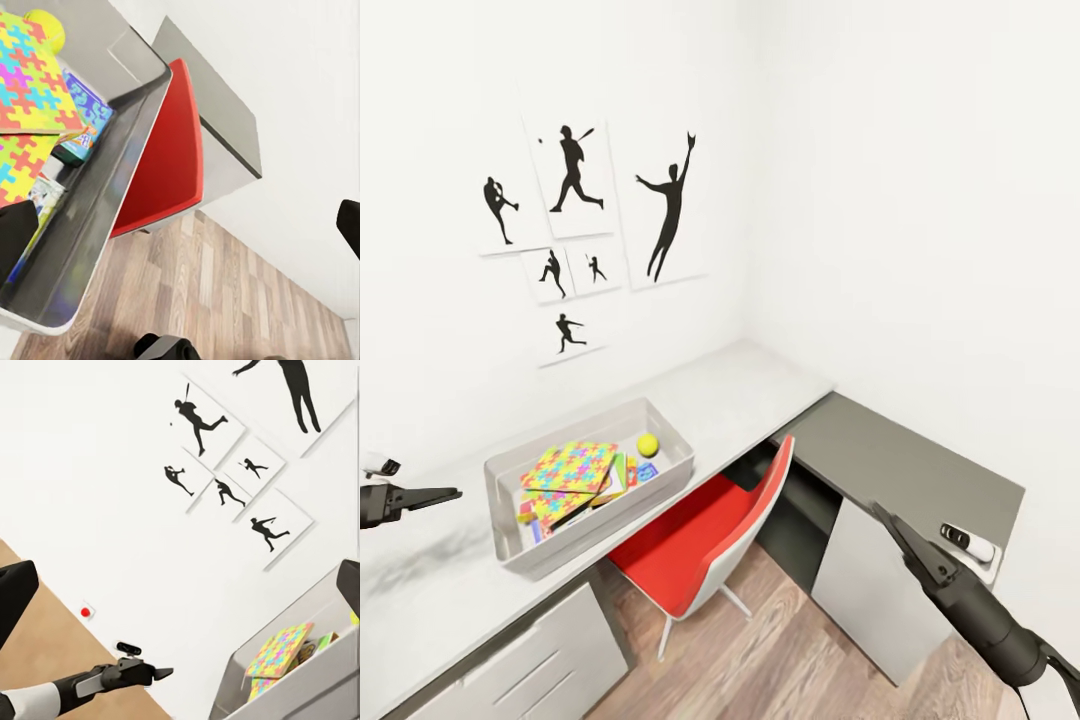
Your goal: Put all the toys in the child's room - the three board games (two on the bed and one on the table), the two jigsaw puzzles on the table, and the tennis ball on the table - inside the toy box on the table in the child's room.
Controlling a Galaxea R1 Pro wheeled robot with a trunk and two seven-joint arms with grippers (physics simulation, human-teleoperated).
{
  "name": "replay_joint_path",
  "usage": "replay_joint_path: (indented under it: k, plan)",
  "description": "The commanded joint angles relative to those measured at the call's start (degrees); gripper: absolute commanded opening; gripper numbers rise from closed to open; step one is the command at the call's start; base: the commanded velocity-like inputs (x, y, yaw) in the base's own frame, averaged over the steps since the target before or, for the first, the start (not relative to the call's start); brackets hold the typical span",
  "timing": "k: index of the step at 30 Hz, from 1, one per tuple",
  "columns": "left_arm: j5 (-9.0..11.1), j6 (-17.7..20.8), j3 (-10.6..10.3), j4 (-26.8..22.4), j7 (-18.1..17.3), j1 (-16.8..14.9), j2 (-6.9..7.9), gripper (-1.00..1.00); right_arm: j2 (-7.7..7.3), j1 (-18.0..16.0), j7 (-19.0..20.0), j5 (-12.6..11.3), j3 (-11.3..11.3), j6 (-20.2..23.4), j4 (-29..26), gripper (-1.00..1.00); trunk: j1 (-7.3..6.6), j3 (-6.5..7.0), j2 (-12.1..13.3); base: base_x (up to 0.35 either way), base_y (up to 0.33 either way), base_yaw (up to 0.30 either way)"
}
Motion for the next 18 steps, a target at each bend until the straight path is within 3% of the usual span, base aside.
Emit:
replay_joint_path:
  k: [1, 18]
  plan:
    - [0.36, 0.6, -0.45, -0.03, -0.19, -0.11, 0.08, 1.0, -0.01, -0.06, 0.13, -0.25, -0.01, 0.46, 0.02, 1.0, 0.04, -0.06, -0.12, 0.0, 0.0, -0.225]
    - [0.37, 0.59, -0.45, -0.01, -0.19, -0.11, 0.18, 1.0, -0.02, -0.06, 0.3, -0.19, -0.01, -1.83, 0.09, 1.0, 0.04, 1.02, -0.12, 0.0, 0.0, -0.225]
